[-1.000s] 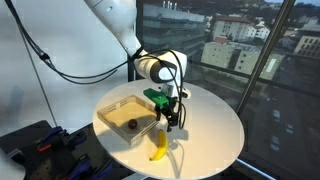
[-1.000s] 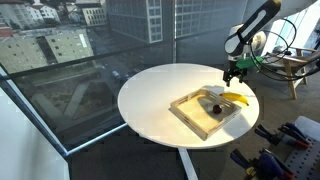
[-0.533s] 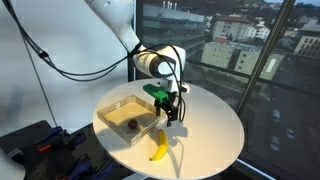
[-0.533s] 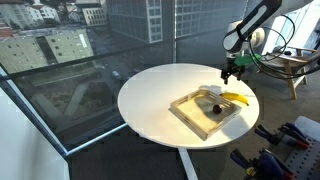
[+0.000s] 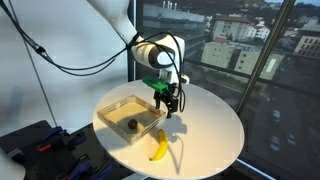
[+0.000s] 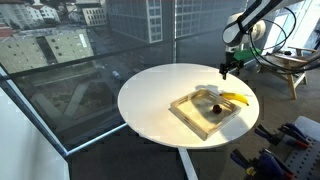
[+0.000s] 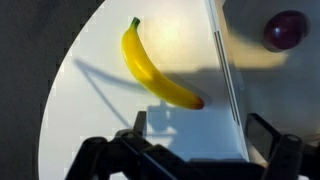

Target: Move the banana from the tray to the table

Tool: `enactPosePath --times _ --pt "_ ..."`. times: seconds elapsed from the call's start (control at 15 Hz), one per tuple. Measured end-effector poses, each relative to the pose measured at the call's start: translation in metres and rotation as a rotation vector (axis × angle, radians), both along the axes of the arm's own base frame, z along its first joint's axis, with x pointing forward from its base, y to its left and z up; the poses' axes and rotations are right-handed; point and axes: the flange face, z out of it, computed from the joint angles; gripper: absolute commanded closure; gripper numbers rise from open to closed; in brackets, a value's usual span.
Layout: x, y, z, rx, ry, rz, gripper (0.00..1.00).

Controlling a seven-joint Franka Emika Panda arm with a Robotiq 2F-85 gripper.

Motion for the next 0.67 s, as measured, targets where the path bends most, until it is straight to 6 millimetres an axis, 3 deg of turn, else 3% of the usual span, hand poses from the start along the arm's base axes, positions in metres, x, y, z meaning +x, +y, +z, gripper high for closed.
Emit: enactPosePath --times 0.67 --pt "0.007 0.022 0.031 0.018 -0.022 0.031 0.00"
